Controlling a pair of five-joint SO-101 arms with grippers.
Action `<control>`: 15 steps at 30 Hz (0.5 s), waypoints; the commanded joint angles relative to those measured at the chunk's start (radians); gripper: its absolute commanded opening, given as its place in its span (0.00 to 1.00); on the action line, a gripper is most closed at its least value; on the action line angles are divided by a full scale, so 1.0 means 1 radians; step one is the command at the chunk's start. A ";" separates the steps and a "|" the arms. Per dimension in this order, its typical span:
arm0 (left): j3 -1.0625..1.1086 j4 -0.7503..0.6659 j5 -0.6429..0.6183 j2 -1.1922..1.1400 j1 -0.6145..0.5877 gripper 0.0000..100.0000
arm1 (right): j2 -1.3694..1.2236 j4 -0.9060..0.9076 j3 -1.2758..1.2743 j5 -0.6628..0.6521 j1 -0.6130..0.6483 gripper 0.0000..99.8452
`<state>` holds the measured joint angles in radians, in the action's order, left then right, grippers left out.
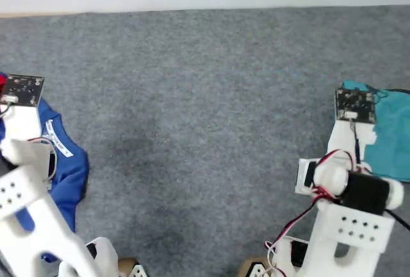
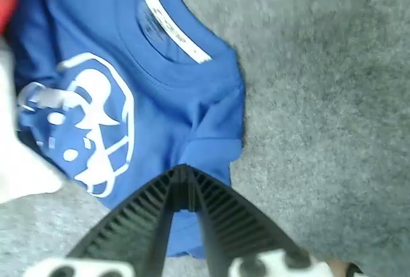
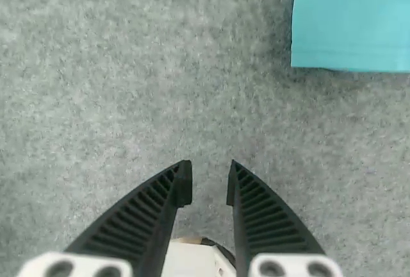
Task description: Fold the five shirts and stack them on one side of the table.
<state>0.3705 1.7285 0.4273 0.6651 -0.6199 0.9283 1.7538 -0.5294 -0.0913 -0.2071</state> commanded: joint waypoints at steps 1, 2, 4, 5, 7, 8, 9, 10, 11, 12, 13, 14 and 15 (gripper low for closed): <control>-0.013 0.017 -0.009 0.140 0.034 0.00 | 0.062 0.019 -0.037 0.012 0.007 0.10; -0.008 0.017 -0.018 0.167 0.048 0.00 | 0.082 0.005 -0.058 0.012 0.007 0.10; -0.007 0.015 -0.044 0.189 0.071 0.00 | 0.133 -0.050 -0.110 0.012 0.004 0.10; -0.002 0.017 -0.049 0.181 0.081 0.00 | 0.162 -0.082 -0.140 0.012 0.002 0.10; 0.024 0.017 -0.052 0.132 0.092 0.00 | 0.226 -0.160 -0.212 0.012 0.002 0.10; 0.036 0.017 -0.052 0.094 0.092 0.00 | 0.262 -0.199 -0.256 0.012 0.002 0.10; 0.041 0.017 -0.052 0.049 0.092 0.00 | 0.298 -0.239 -0.307 0.012 0.002 0.10; 0.041 0.017 -0.052 0.000 0.092 0.00 | 0.335 -0.269 -0.354 0.012 0.002 0.10; 0.039 0.017 -0.048 -0.046 0.091 0.00 | 0.374 -0.297 -0.400 0.012 0.002 0.10; 0.035 0.014 -0.046 -0.084 0.091 0.00 | 0.410 -0.317 -0.442 0.012 0.002 0.10; 0.024 0.009 -0.046 -0.126 0.094 0.00 | 0.446 -0.332 -0.479 0.012 0.002 0.10; 0.012 0.006 -0.044 -0.161 0.094 0.00 | 0.479 -0.343 -0.511 0.012 0.004 0.10; -0.002 -0.006 -0.044 -0.190 0.094 0.00 | 0.512 -0.351 -0.543 0.012 0.002 0.10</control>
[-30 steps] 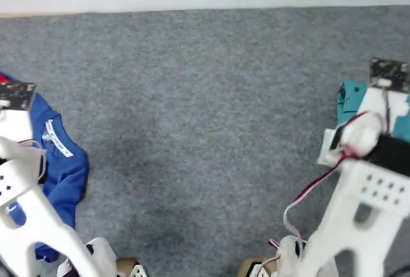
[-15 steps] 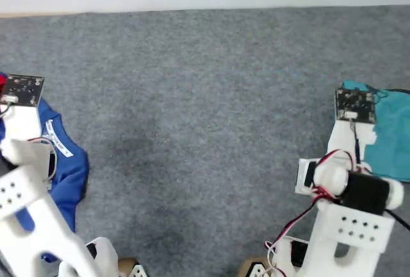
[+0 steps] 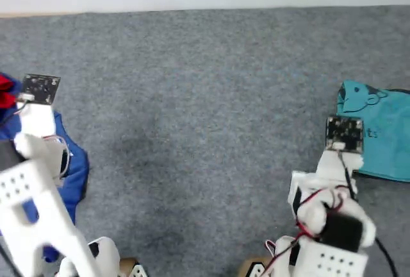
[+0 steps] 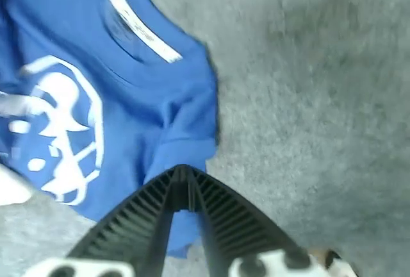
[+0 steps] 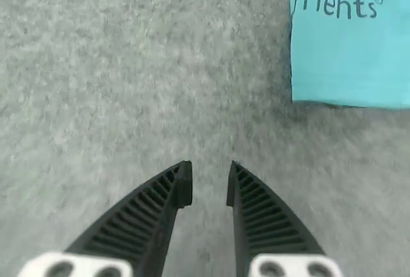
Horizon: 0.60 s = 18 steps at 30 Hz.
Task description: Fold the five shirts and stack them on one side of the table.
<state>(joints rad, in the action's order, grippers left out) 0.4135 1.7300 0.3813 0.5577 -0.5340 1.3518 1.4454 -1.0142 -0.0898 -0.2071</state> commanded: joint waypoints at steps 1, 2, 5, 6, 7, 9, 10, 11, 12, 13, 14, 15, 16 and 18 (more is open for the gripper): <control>-0.059 -0.018 0.002 -0.110 0.008 0.00 | 0.117 -0.042 -0.087 0.011 0.005 0.10; -0.071 -0.025 0.003 -0.135 0.008 0.00 | 0.150 -0.041 -0.109 0.011 0.005 0.10; -0.085 -0.029 0.048 -0.195 0.009 0.00 | 0.234 -0.035 -0.143 0.006 0.007 0.10; -0.085 -0.029 0.057 -0.212 0.006 0.00 | 0.254 -0.033 -0.152 0.005 0.007 0.10; -0.084 -0.025 0.066 -0.229 0.003 0.00 | 0.274 -0.033 -0.163 0.002 0.007 0.10; -0.077 -0.011 0.094 -0.258 -0.012 0.00 | 0.311 -0.033 -0.181 -0.032 0.007 0.10; -0.074 -0.003 0.114 -0.270 -0.023 0.01 | 0.329 -0.033 -0.187 -0.058 0.004 0.10; -0.073 0.005 0.135 -0.281 -0.032 0.01 | 0.343 -0.033 -0.196 -0.084 0.004 0.10; -0.073 0.015 0.160 -0.295 -0.048 0.01 | 0.354 -0.033 -0.207 -0.114 0.002 0.10; -0.071 0.021 0.186 -0.304 -0.066 0.02 | 0.364 -0.033 -0.218 -0.144 0.002 0.10; -0.068 0.021 0.209 -0.315 -0.087 0.04 | 0.375 -0.033 -0.230 -0.175 0.002 0.10; -0.062 0.021 0.238 -0.324 -0.109 0.06 | 0.386 -0.033 -0.242 -0.201 0.005 0.10; -0.061 0.021 0.272 -0.334 -0.130 0.08 | 0.398 -0.033 -0.256 -0.226 0.005 0.10; -0.051 0.021 0.338 -0.353 -0.172 0.10 | 0.420 -0.036 -0.282 -0.262 0.007 0.10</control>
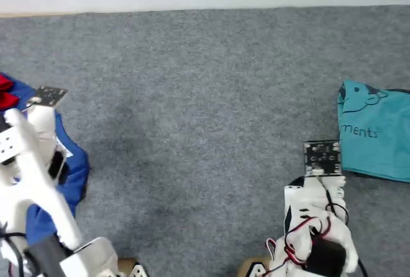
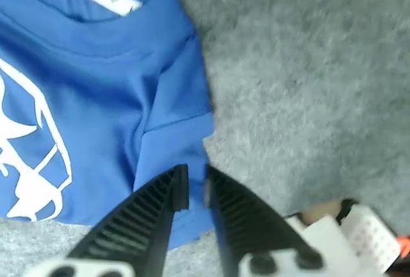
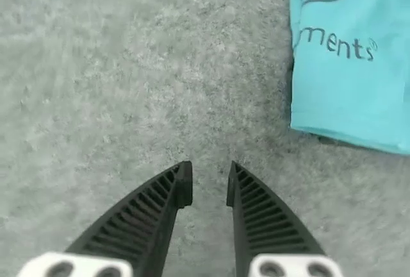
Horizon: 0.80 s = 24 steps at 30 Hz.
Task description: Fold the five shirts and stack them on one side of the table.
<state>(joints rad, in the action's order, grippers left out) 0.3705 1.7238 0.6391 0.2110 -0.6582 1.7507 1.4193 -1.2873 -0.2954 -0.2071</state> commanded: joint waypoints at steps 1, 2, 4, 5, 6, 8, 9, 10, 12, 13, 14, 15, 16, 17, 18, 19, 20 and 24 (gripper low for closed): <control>-0.002 0.028 0.114 -0.015 -0.064 0.10 | 0.033 -0.012 -0.023 -0.071 0.008 0.10; 0.012 0.028 0.152 -0.026 -0.075 0.10 | 0.045 -0.012 -0.040 -0.084 0.008 0.10; 0.051 0.028 0.224 -0.041 -0.095 0.10 | 0.062 -0.015 -0.081 -0.112 0.008 0.10; 0.074 0.028 0.255 -0.046 -0.106 0.10 | 0.065 -0.016 -0.097 -0.124 0.008 0.10; 0.097 0.028 0.288 -0.049 -0.117 0.10 | 0.065 -0.016 -0.104 -0.130 0.008 0.10; 0.137 0.028 0.344 -0.049 -0.133 0.10 | 0.064 -0.019 -0.115 -0.127 0.008 0.10; 0.154 0.028 0.361 -0.046 -0.138 0.10 | 0.064 -0.024 -0.124 -0.127 0.010 0.10; 0.171 0.028 0.368 -0.046 -0.141 0.10 | 0.064 -0.027 -0.135 -0.127 0.010 0.10; 0.203 0.028 0.376 -0.049 -0.143 0.10 | 0.064 -0.022 -0.166 -0.127 0.010 0.10; 0.216 0.028 0.377 -0.051 -0.147 0.10 | 0.064 -0.022 -0.187 -0.127 0.010 0.10; 0.225 0.026 0.377 -0.052 -0.147 0.10 | 0.064 -0.024 -0.207 -0.127 0.010 0.10; 0.231 0.021 0.377 -0.052 -0.147 0.10 | 0.062 -0.033 -0.218 -0.127 0.010 0.10; 0.237 0.012 0.377 -0.051 -0.150 0.10 | 0.062 -0.039 -0.219 -0.127 0.010 0.10; 0.237 0.005 0.377 -0.052 -0.157 0.10 | 0.062 -0.048 -0.226 -0.127 0.010 0.10; 0.236 -0.003 0.377 -0.052 -0.163 0.11 | 0.062 -0.054 -0.232 -0.127 0.010 0.10; 0.236 -0.014 0.377 -0.052 -0.170 0.11 | 0.062 -0.058 -0.245 -0.127 0.010 0.10; 0.234 -0.021 0.377 -0.052 -0.180 0.11 | 0.062 -0.064 -0.265 -0.129 0.010 0.10; 0.237 -0.029 0.396 -0.052 -0.196 0.12 | 0.062 -0.093 -0.367 -0.130 0.005 0.10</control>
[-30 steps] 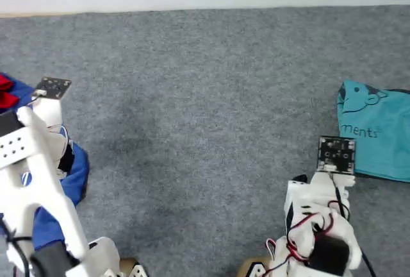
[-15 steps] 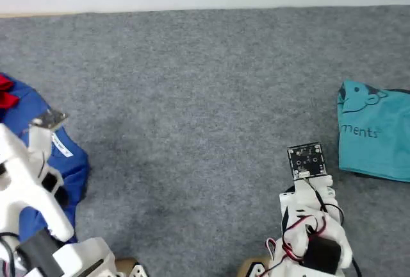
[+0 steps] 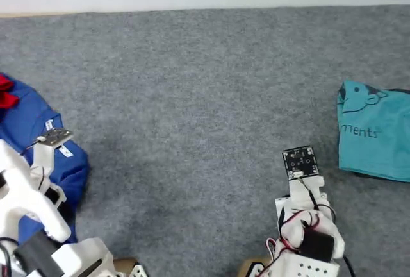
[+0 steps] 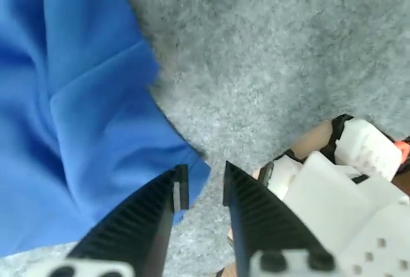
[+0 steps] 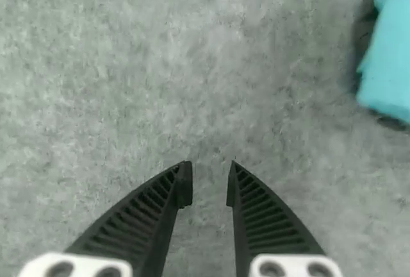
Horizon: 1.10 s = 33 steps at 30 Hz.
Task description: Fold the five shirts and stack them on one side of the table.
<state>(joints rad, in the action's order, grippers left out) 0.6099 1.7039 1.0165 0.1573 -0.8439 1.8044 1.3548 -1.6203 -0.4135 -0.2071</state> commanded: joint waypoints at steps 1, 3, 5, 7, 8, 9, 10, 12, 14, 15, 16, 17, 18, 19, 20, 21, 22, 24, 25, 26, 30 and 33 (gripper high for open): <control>-0.005 -0.009 0.018 0.002 -0.021 0.12 | 0.008 -0.038 -0.060 -0.012 0.008 0.10; -0.013 -0.023 0.020 0.000 -0.040 0.13 | 0.008 -0.058 -0.064 -0.011 0.008 0.10; -0.013 -0.043 0.020 0.000 -0.063 0.14 | 0.008 -0.068 -0.063 -0.011 0.010 0.10; -0.007 -0.052 0.020 0.000 -0.077 0.15 | 0.008 -0.061 -0.063 -0.011 0.010 0.10; -0.007 -0.054 0.020 0.000 -0.083 0.15 | 0.008 -0.059 -0.063 -0.011 0.008 0.10; -0.007 -0.054 0.020 0.000 -0.089 0.16 | 0.008 -0.059 -0.063 -0.011 0.007 0.10; -0.007 -0.058 0.021 0.000 -0.095 0.16 | 0.008 -0.059 -0.063 -0.011 0.005 0.10; -0.007 -0.075 0.021 -0.002 -0.109 0.16 | 0.008 -0.059 -0.063 -0.011 0.004 0.10; 0.005 -0.095 0.021 -0.002 -0.117 0.16 | 0.008 -0.059 -0.063 -0.011 0.004 0.10; 0.019 -0.107 0.023 -0.002 -0.117 0.16 | 0.008 -0.064 -0.063 -0.011 0.004 0.10; 0.039 -0.120 0.028 -0.002 -0.115 0.16 | 0.008 -0.064 -0.063 -0.011 0.005 0.10; 0.061 -0.132 0.038 -0.002 -0.115 0.16 | 0.008 -0.058 -0.063 -0.011 0.007 0.10; 0.079 -0.144 0.043 -0.002 -0.115 0.16 | 0.008 -0.058 -0.063 -0.011 0.007 0.10; 0.093 -0.158 0.044 -0.002 -0.117 0.16 | 0.008 -0.058 -0.063 -0.012 0.007 0.10; 0.105 -0.170 0.046 -0.002 -0.117 0.16 | 0.008 -0.058 -0.063 -0.012 0.007 0.10; 0.114 -0.180 0.046 -0.002 -0.117 0.16 | 0.008 -0.058 -0.063 -0.012 0.007 0.10; 0.122 -0.186 0.044 -0.002 -0.117 0.16 | 0.008 -0.058 -0.063 -0.012 0.007 0.10; 0.137 -0.210 0.044 -0.002 -0.118 0.16 | 0.007 -0.058 -0.063 -0.012 0.007 0.10; 0.150 -0.227 0.044 -0.002 -0.118 0.16 | 0.007 -0.058 -0.063 -0.012 0.007 0.10; 0.163 -0.245 0.044 -0.002 -0.118 0.16 | 0.007 -0.058 -0.063 -0.012 0.007 0.10; 0.219 -0.315 0.044 -0.002 -0.118 0.15 | 0.007 -0.058 -0.063 -0.012 0.007 0.10; 0.278 -0.384 0.043 -0.002 -0.117 0.15 | 0.007 -0.058 -0.063 -0.012 0.007 0.10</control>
<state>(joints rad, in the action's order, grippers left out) 0.8569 1.3786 1.0564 0.1573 -0.9544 1.8029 1.3042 -1.6678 -0.4166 -0.2071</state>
